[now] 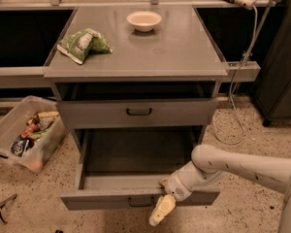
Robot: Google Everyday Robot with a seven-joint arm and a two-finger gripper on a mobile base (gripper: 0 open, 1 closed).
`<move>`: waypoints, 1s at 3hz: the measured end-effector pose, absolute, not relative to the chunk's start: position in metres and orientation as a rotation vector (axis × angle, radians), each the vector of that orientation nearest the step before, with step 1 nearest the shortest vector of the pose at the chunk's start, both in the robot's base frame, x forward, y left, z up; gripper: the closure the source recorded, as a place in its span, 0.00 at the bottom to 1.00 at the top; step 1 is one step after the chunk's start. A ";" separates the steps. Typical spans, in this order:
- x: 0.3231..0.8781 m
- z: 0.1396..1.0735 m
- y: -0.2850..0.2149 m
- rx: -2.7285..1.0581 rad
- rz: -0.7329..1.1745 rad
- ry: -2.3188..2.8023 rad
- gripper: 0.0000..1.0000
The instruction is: Open middle drawer
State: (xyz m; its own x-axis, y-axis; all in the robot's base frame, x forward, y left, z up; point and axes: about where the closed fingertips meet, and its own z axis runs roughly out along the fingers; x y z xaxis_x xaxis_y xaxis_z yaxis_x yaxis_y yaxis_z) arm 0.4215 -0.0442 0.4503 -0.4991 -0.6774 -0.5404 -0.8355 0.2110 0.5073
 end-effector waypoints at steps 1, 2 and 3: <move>0.422 0.453 -0.044 -1.448 1.160 2.280 0.00; 0.395 0.457 -0.045 -1.395 1.234 2.294 0.00; 0.394 0.457 -0.045 -1.400 1.236 2.293 0.00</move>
Offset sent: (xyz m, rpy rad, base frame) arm -0.1373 -0.0116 0.0158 0.1520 0.2409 -0.1142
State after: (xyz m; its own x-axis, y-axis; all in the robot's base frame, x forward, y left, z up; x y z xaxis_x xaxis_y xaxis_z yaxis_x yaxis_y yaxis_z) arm 0.3941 -0.0447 0.4573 -0.5387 -0.6512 -0.5345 -0.8046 0.2095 0.5557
